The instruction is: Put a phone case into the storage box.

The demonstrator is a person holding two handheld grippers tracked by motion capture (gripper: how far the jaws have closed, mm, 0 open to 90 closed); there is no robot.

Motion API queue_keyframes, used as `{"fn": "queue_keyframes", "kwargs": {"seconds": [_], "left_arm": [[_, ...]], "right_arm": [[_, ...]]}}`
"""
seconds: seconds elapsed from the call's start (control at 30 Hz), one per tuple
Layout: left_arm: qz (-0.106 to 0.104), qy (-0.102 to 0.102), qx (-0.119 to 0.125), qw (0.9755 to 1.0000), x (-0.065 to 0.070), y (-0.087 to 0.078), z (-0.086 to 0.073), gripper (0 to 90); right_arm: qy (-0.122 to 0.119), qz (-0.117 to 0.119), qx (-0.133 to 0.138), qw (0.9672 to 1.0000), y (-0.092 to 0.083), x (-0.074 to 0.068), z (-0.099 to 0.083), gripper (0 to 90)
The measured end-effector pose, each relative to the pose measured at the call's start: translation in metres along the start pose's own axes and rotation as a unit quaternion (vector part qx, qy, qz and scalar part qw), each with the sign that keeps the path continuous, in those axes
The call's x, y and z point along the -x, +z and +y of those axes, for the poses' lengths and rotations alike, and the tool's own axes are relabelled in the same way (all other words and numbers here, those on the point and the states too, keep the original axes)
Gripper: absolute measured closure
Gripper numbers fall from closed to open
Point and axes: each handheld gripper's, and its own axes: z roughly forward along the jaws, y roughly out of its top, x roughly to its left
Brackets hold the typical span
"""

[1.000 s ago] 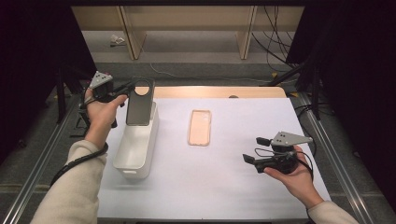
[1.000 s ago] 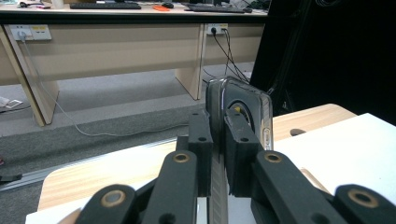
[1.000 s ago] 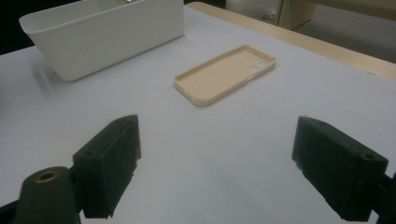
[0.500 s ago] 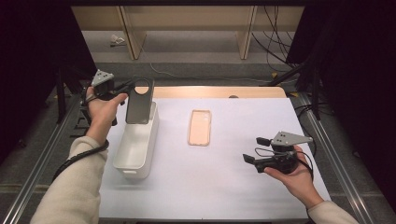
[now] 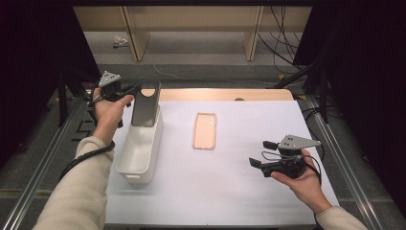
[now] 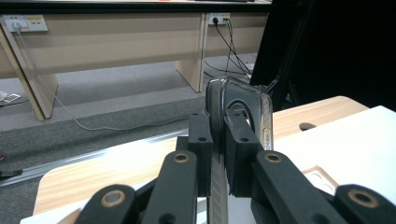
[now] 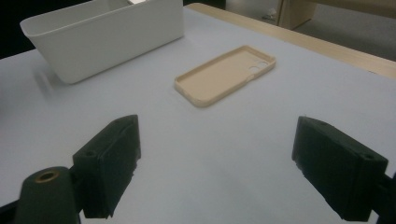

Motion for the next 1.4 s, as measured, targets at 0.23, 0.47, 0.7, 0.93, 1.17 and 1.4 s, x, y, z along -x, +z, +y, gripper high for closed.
{"fn": "queue_keyframes", "kwargs": {"seconds": [0.23, 0.47, 0.7, 0.93, 1.17, 1.4], "left_arm": [[0.001, 0.001, -0.009, 1.0000, -0.001, 0.008, -0.001, 82.1], [0.002, -0.002, -0.014, 0.9999, -0.003, 0.014, -0.001, 82.1], [0.007, -0.005, -0.023, 0.9997, -0.006, 0.021, -0.004, 82.1], [0.011, -0.014, -0.031, 0.9994, -0.010, 0.025, -0.009, 82.1], [0.013, -0.017, -0.038, 0.9990, -0.013, 0.029, -0.012, 82.0], [0.014, -0.024, -0.046, 0.9986, -0.017, 0.031, -0.018, 81.9]], "right_arm": [[0.001, 0.001, -0.001, 1.0000, 0.001, 0.000, 0.000, 16.3], [0.003, 0.004, 0.001, 1.0000, 0.001, 0.000, -0.001, 16.2], [0.003, 0.004, -0.001, 1.0000, 0.001, 0.000, -0.001, 16.3], [0.002, 0.005, -0.001, 1.0000, 0.001, 0.001, -0.001, 16.3], [0.002, 0.005, -0.001, 1.0000, 0.001, 0.001, -0.001, 16.3], [0.003, 0.006, -0.001, 1.0000, 0.002, 0.001, -0.001, 16.3]]}}
